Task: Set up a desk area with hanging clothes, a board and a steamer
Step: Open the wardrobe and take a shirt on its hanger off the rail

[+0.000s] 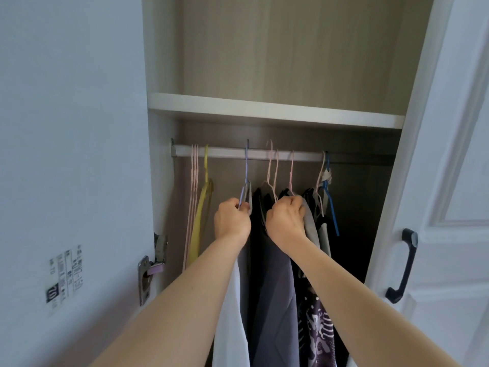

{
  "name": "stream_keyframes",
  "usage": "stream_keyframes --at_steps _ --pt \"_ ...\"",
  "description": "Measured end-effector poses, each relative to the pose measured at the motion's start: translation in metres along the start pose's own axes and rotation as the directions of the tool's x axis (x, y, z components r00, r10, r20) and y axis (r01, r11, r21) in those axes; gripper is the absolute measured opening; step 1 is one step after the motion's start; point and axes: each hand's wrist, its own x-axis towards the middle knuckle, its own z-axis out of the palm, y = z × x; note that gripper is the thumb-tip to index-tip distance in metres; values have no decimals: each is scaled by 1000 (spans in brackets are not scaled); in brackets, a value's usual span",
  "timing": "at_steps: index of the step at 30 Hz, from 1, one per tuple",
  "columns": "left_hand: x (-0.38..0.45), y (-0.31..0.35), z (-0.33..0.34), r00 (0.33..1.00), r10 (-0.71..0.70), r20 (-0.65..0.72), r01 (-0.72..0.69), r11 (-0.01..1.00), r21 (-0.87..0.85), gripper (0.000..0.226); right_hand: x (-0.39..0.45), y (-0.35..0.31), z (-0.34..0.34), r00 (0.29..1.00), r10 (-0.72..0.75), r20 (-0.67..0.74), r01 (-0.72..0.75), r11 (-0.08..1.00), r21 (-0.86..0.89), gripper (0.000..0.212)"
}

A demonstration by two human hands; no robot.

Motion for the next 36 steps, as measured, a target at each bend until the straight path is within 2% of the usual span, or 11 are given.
stream_keyframes --at_steps 5,8,11,14,17,21,31,36 --pt "-5 12 -4 997 23 -73 -21 1000 21 22 -5 -8 -18 997 -47 -62 53 994 97 23" --pt "-14 16 -6 995 24 -101 -22 1000 15 23 -14 -9 -24 997 -72 -20 74 967 242 16" --pt "-27 19 -9 992 45 -116 -37 997 70 23 -26 -9 -30 996 -91 -2 88 957 275 12" --pt "-42 18 -13 987 85 -135 -70 991 114 25 -43 -11 -37 995 -98 -8 98 974 204 9" --pt "-63 17 -19 983 127 -129 -102 977 189 22 -63 -15 -44 996 -82 43 80 995 51 8" --pt "-94 14 -31 987 117 -110 -88 968 237 24 -91 -20 -52 995 -41 92 51 992 -113 12" --pt "-187 14 -76 995 76 -59 -57 960 275 26 -190 -25 -92 989 -41 139 74 968 -241 29" --pt "-241 25 -104 994 109 -16 -99 954 282 27 -247 -24 -117 991 -63 121 86 975 -203 36"
